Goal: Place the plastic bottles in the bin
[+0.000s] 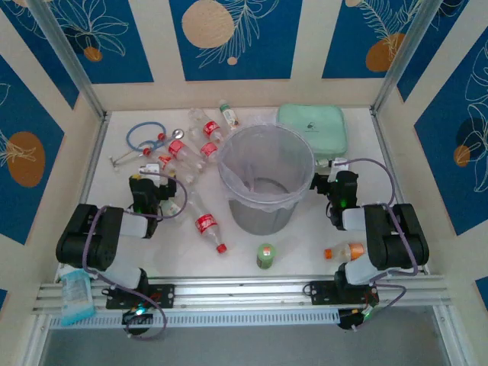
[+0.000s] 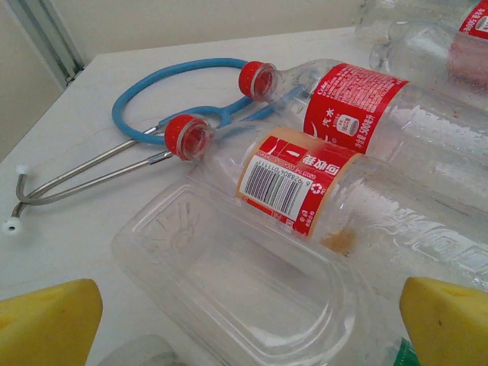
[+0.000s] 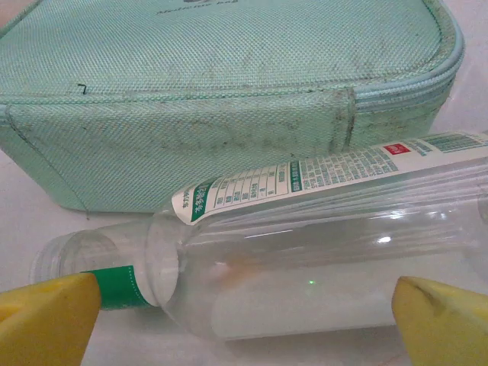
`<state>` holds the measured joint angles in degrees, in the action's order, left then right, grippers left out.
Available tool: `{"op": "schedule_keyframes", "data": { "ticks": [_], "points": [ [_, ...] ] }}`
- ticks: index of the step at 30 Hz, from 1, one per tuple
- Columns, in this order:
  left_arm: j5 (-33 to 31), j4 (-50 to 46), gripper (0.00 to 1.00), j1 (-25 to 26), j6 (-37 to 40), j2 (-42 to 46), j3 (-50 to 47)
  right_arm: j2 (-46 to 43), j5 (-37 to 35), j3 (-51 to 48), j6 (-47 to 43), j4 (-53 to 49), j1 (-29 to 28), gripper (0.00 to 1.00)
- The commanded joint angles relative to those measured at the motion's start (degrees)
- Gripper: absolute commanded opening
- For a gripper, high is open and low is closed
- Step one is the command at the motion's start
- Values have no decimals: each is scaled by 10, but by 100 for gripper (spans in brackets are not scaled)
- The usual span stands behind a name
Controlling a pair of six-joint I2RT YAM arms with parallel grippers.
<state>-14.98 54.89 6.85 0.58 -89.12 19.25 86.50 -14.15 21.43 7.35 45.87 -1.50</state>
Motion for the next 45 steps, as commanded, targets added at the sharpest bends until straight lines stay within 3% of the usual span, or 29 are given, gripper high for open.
{"op": "schedule_keyframes", "data": {
  "ticks": [1,33,37,40,45],
  "points": [
    [8,18,100,-8,8,-8,11,7,-8,13,3,25,-3,99],
    [15,7,99,-12,5,-8,17,7,10,18,7,16,6,99],
    [40,-14,99,-14,12,1,23,3,-1,14,7,24,2,100],
    [32,-131,99,-7,22,51,65,-41,-28,29,0,-42,-10,99],
    [-72,-262,99,11,-7,152,110,-163,-74,114,52,-357,-38,99]
  ]
}}
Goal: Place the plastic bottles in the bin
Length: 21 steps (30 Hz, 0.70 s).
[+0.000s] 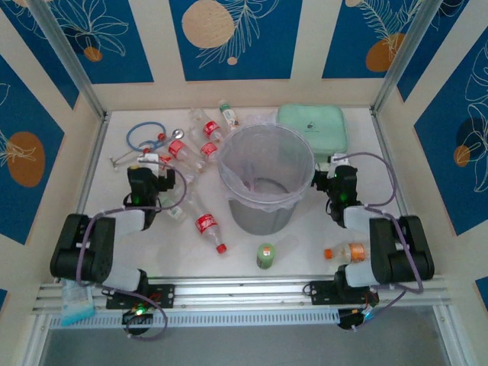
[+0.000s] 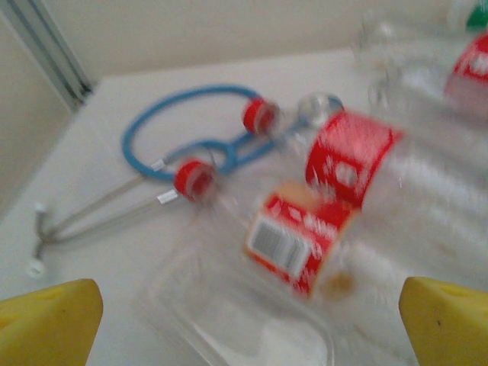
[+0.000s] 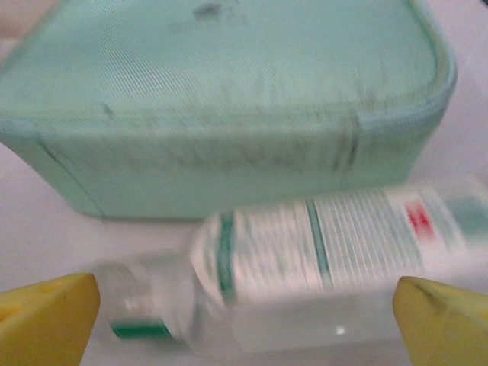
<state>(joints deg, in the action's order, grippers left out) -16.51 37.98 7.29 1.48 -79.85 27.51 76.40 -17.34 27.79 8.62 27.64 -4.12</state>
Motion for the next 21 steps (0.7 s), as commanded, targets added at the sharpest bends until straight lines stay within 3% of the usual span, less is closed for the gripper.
{"op": "schedule_keyframes", "data": {
  "ticks": [1,5,8,11,15,21],
  "points": [
    [-65,-122,99,7,-29,83,38,-83,-51,56,56,-210,-17,99],
    [-65,-323,99,7,-121,172,126,-143,-87,109,211,-401,-2,97],
    [7,-444,100,15,-206,208,203,-114,-31,161,341,-498,43,97],
    [65,-502,100,73,-244,213,278,-60,24,205,452,-546,78,99],
    [57,-530,100,191,-247,205,355,28,86,255,514,-546,93,100],
    [83,-523,99,265,-271,178,381,130,106,271,564,-476,83,100]
  ]
}}
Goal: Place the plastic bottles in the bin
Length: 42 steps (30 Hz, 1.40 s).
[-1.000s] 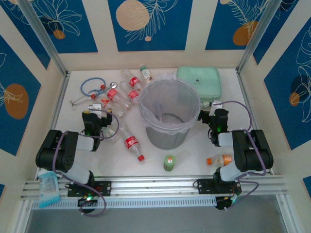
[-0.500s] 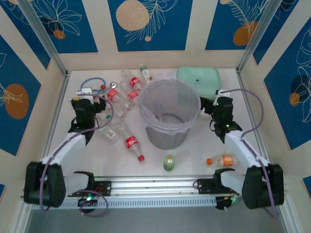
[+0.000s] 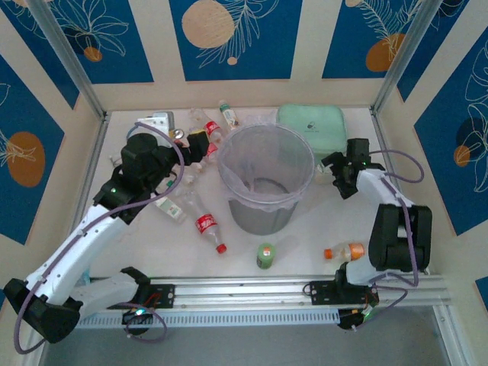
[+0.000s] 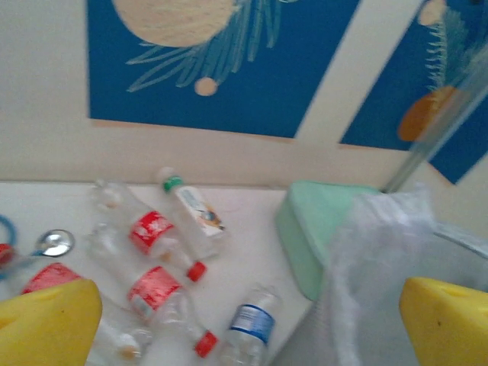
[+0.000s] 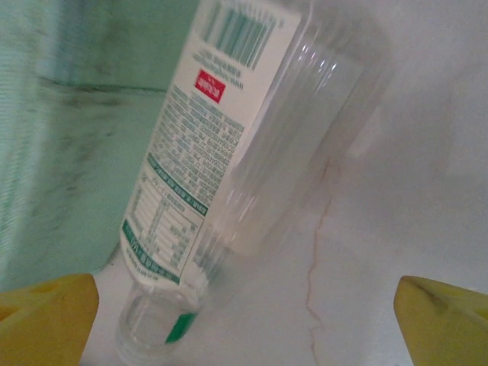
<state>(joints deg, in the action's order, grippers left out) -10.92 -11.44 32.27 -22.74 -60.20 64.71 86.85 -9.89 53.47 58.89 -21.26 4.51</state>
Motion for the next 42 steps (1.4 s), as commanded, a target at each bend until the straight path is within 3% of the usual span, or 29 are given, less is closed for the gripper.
{"op": "schedule_keyframes", "data": {
  "ticks": [1,12,13,15,17,26,29,32,34,37,42],
  "points": [
    [33,-32,98,20,-31,-26,10,38,31,14,66,23,-2,99],
    [13,-42,93,90,-23,-98,25,130,52,36,62,73,4,92],
    [9,-44,93,93,-21,-103,26,132,56,37,58,70,6,89],
    [0,-46,93,102,-19,-115,27,130,71,33,43,72,15,76],
    [-1,-46,93,108,-16,-122,30,117,73,26,34,69,21,70],
    [-13,-43,94,118,-11,-131,27,-32,16,19,-57,-24,34,55],
    [5,-20,94,117,-10,-131,19,-119,3,30,-105,-65,35,45],
    [16,-17,95,117,-11,-137,24,-214,-9,49,-141,-97,35,27],
    [17,-17,95,117,-12,-140,25,-264,-10,77,-159,-124,35,21],
    [26,-8,95,117,-14,-142,24,-314,28,132,-191,-150,33,16],
    [39,7,95,117,-17,-142,20,-335,189,210,-214,-122,13,10]
  ]
}}
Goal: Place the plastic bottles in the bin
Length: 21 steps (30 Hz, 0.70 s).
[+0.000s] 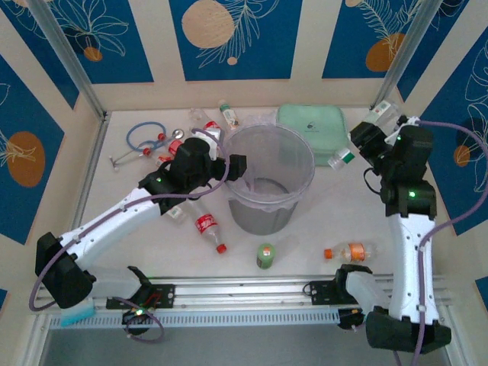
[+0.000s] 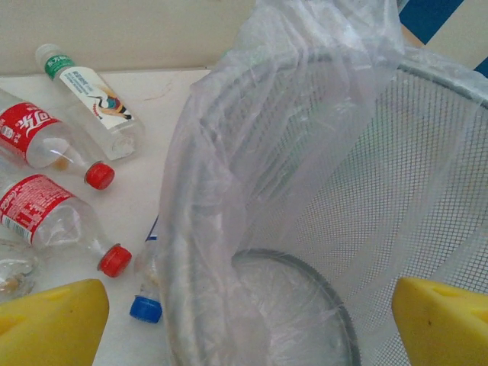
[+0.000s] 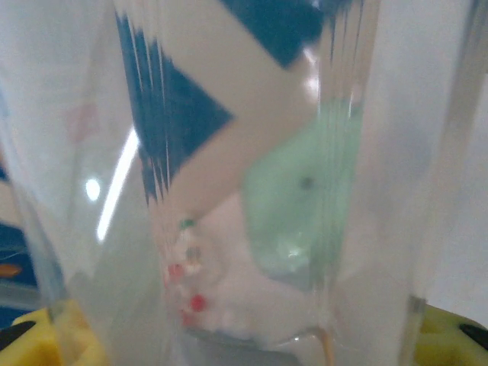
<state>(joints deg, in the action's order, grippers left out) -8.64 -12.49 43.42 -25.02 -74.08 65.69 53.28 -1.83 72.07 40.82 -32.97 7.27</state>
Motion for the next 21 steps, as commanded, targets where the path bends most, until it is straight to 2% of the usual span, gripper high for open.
{"op": "schedule_keyframes", "data": {
  "ticks": [1,4,8,9,13,17,21],
  "points": [
    [15,18,95,6,4,-3,11,3,138,38,-36,4,-31,9],
    [13,18,95,6,1,-3,10,32,159,94,-79,-13,-117,8],
    [5,15,95,5,-9,0,12,111,107,183,-171,-103,-256,8],
    [3,13,95,5,-10,1,12,133,103,201,-188,-126,-276,8],
    [2,8,95,5,-17,6,10,223,91,265,-238,-234,-330,8],
    [-5,6,95,5,-18,14,4,278,0,273,-270,-291,-392,7],
    [-14,4,96,5,-18,21,-1,328,-52,269,-286,-328,-421,7]
  ]
}}
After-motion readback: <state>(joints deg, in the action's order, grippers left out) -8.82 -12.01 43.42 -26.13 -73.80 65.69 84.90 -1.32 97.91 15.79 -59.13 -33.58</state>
